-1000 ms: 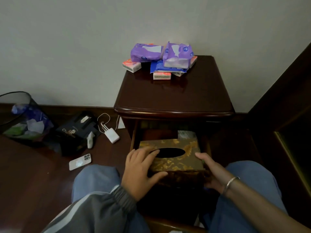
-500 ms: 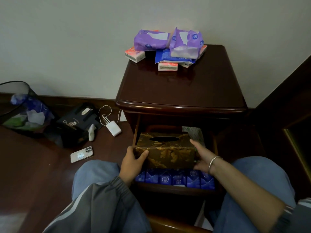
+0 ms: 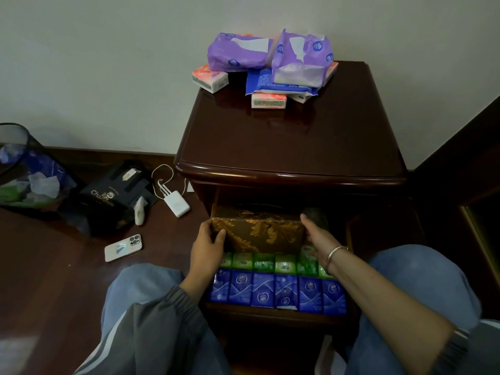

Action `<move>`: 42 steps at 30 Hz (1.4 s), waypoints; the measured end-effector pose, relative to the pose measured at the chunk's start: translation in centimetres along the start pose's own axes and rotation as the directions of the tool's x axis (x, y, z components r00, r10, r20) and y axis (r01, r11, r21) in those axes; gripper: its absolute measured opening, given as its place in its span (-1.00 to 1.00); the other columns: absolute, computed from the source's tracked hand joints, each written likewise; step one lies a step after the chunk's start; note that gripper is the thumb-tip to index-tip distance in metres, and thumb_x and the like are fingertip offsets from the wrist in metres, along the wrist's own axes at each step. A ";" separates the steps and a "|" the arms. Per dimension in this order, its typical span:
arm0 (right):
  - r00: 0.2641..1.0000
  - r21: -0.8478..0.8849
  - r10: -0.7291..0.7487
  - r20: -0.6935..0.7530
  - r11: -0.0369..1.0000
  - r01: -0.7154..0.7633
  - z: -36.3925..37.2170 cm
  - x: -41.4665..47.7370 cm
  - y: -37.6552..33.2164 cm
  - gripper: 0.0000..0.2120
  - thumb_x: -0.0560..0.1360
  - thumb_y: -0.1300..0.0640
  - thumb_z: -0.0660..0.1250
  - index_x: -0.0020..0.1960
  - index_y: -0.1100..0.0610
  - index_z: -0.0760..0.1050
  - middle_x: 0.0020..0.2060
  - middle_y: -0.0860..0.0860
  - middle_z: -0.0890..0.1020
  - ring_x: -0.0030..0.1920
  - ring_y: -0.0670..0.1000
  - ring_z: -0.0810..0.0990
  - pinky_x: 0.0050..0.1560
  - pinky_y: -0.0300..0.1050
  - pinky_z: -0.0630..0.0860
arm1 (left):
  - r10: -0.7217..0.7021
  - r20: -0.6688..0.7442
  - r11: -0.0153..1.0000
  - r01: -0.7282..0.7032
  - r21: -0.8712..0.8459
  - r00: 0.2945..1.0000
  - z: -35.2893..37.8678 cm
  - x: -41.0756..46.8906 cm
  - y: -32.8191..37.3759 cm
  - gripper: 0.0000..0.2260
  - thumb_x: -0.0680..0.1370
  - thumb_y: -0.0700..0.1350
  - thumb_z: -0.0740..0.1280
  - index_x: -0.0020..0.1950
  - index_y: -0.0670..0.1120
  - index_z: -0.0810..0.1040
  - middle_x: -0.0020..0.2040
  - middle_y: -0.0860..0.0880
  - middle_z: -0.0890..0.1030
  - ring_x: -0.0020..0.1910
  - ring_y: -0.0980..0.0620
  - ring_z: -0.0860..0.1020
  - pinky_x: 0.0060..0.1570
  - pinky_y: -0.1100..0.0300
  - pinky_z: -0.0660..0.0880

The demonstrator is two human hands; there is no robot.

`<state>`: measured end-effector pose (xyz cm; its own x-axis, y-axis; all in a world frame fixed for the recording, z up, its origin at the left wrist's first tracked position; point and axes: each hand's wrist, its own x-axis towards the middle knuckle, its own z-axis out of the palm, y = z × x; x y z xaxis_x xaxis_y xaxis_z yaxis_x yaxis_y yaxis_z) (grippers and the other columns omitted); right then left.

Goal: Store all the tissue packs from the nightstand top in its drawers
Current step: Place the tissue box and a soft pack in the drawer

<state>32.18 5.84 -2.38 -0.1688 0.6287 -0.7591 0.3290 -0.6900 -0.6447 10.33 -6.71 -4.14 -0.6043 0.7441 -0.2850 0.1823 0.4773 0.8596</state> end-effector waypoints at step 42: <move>0.964 -0.513 -0.253 -0.088 0.840 0.173 1.9 4.0 -0.8 -0.72 0.49 0.18 0.31 0.13 0.33 0.56 0.00 0.22 0.63 0.06 0.24 0.59 -0.05 -0.07 0.48 | 0.032 -0.087 0.728 0.037 0.684 0.996 0.8 1.5 0.8 -0.62 0.51 -0.12 0.26 0.33 -0.10 0.41 0.17 -0.13 0.39 0.19 -0.14 0.34 0.12 0.01 0.32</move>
<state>29.42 8.25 -5.06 -0.1640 0.8116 -0.5607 0.7243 -0.2868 -0.6270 10.20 -4.84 -4.22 -0.6633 0.7154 -0.2195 0.6416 0.6947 0.3252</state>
